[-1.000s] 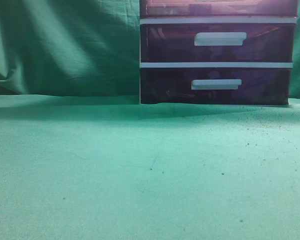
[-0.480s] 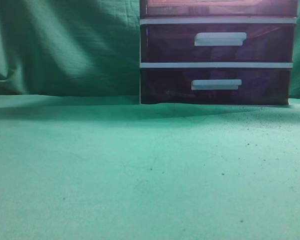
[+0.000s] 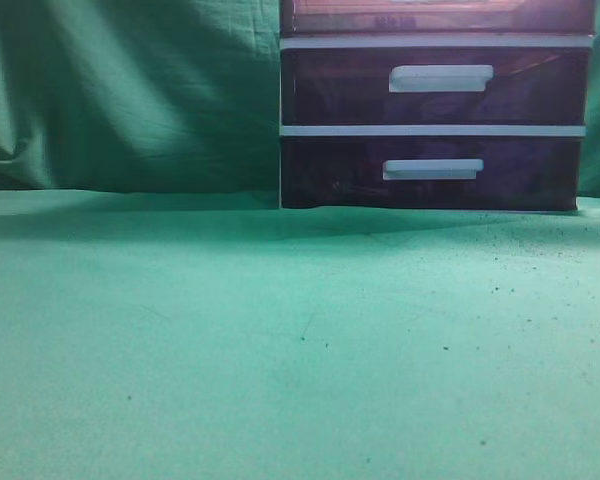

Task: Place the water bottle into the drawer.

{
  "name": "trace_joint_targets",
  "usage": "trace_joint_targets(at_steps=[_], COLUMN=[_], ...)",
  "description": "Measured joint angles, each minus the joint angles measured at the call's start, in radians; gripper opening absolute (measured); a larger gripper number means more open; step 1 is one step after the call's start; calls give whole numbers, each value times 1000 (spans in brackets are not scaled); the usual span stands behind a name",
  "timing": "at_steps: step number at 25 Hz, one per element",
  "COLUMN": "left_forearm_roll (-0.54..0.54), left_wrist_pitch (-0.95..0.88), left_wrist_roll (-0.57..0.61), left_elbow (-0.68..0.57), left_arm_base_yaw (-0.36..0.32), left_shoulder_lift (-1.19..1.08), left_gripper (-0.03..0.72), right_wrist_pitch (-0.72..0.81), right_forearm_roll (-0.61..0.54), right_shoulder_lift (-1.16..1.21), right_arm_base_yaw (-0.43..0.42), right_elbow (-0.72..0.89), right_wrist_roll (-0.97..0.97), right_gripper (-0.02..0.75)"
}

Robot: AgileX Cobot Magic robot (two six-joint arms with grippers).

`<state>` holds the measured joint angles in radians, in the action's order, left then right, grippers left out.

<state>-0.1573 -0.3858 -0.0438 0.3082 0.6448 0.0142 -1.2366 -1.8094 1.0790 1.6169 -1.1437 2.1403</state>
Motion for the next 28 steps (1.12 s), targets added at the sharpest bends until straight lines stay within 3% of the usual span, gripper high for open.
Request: trace_joint_targets(at_steps=[5,12,28], left_forearm_roll=[-3,-15,-11], left_wrist_pitch=[113,127,108], left_wrist_roll=[-11,-11,-11], left_elbow=[-181,-329,-332], left_arm_base_yaw=[0,0,0], left_shoulder_lift=[2,2,2], left_gripper=[69,69,69], right_wrist_pitch=[-2,-2,-2], right_forearm_roll=[0,0,0], right_shoulder_lift=[-3,-3,-3], right_arm_base_yaw=[33,33,33], right_elbow=[0,0,0], right_wrist_roll=[-40,-51,-51], right_gripper=[0,0,0])
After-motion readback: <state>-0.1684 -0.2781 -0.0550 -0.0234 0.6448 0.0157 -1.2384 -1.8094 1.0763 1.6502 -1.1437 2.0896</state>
